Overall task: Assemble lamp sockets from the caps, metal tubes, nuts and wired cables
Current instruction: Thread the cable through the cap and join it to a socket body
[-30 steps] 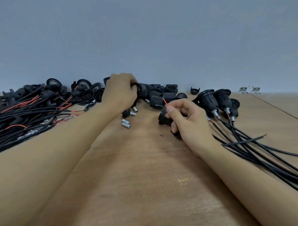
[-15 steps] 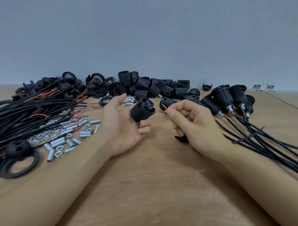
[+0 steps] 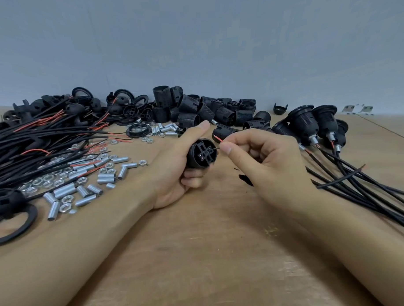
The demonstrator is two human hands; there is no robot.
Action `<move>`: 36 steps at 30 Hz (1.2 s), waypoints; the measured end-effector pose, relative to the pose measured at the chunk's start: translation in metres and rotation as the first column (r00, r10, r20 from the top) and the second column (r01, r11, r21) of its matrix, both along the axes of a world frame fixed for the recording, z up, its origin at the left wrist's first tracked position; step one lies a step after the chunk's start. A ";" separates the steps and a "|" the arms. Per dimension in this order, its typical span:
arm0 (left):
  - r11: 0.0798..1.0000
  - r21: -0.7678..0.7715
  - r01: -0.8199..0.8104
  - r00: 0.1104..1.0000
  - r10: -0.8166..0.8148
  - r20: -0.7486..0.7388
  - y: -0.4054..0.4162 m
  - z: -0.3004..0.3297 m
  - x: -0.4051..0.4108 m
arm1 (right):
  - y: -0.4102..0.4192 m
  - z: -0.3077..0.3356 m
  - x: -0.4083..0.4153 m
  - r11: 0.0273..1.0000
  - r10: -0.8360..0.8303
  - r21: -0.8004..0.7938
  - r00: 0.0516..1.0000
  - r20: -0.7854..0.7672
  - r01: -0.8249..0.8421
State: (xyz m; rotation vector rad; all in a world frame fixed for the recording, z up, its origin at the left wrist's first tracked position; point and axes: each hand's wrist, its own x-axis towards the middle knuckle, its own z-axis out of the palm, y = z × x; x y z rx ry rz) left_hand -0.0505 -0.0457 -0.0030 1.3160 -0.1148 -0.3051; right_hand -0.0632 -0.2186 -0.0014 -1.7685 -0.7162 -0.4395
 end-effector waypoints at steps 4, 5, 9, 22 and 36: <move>0.999 0.037 0.008 1.000 -0.008 -0.001 0.001 0.000 -0.001 | 0.000 0.000 -0.001 1.000 -0.006 0.008 0.999 0.042 0.006; 0.999 0.043 0.008 1.000 -0.008 -0.002 0.001 0.000 -0.001 | 0.000 0.000 -0.001 1.000 -0.016 0.007 0.999 0.048 0.016; 0.998 0.061 0.002 1.000 -0.002 0.002 0.000 0.000 0.000 | 0.000 0.001 -0.002 0.999 -0.030 -0.040 0.996 0.079 0.033; 0.999 0.053 -0.008 1.000 0.006 0.024 -0.002 0.001 -0.003 | 0.001 0.001 -0.005 0.982 -0.105 -0.128 0.962 0.254 0.142; 0.994 0.095 -0.046 0.999 0.043 0.030 -0.007 0.003 -0.005 | 0.003 -0.002 -0.003 0.971 -0.120 -0.175 0.966 0.229 0.162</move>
